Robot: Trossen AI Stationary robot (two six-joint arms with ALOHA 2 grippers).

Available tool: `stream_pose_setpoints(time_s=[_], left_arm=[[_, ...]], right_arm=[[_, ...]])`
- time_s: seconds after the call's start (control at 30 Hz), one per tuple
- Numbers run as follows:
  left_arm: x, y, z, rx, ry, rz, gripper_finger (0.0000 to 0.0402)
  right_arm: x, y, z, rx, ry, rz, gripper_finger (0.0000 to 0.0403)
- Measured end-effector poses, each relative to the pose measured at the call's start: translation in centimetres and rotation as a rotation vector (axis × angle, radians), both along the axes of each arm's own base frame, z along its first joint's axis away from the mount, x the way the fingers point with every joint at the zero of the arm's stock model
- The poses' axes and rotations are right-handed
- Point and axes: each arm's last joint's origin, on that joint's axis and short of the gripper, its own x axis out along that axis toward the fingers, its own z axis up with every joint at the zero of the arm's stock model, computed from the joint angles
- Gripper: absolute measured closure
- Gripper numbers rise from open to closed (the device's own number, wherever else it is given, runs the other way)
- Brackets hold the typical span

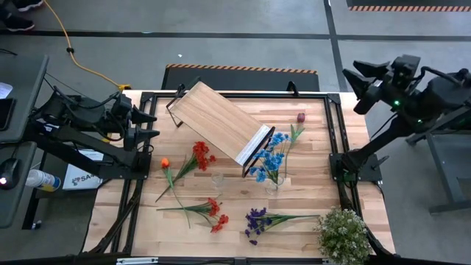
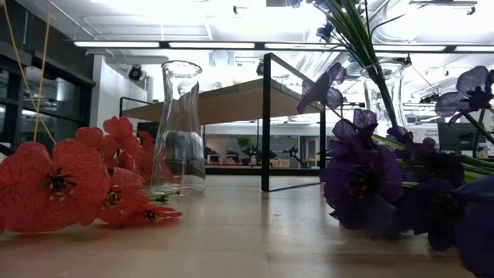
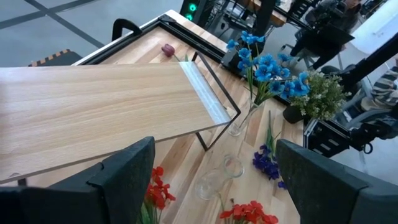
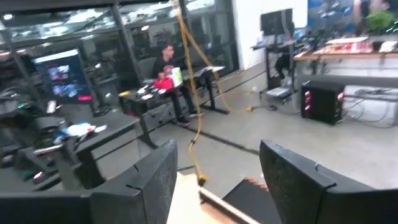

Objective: Pick and place flowers into a vace then onto a shelf
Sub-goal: Put the pink flower into the right transparent vase

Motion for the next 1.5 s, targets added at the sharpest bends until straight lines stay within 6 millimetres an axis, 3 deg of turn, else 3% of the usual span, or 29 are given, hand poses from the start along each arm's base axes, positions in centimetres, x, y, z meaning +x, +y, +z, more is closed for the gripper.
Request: stream_pose_setpoints(time_s=[0.23, 0.4, 0.7, 1.13, 1.5], left_arm=[[0.0, 0.0, 0.0, 0.0, 0.0, 0.001, 0.0034], [0.0, 0.0, 0.0, 0.0, 0.0, 0.001, 0.0034], [0.0, 0.0, 0.0, -0.005, 0.001, -0.008, 0.0034], [0.0, 0.0, 0.0, -0.005, 0.001, -0.009, 0.0034], [0.0, 0.0, 0.0, -0.005, 0.001, -0.009, 0.0034]], right_arm=[[0.8, -0.9, -1.0, 0.14, 0.137, -0.026, 0.0186], [2.8, -1.9, -1.6, 0.242, 0.181, -0.052, 0.0185], [3.9, -5.4, -4.2, 0.405, 0.292, -0.205, 0.0187], [5.0, -9.3, -11.6, 0.744, 0.475, -0.362, 0.0187], [6.2, -10.8, -17.9, 0.893, 0.677, -0.455, 0.0187]])
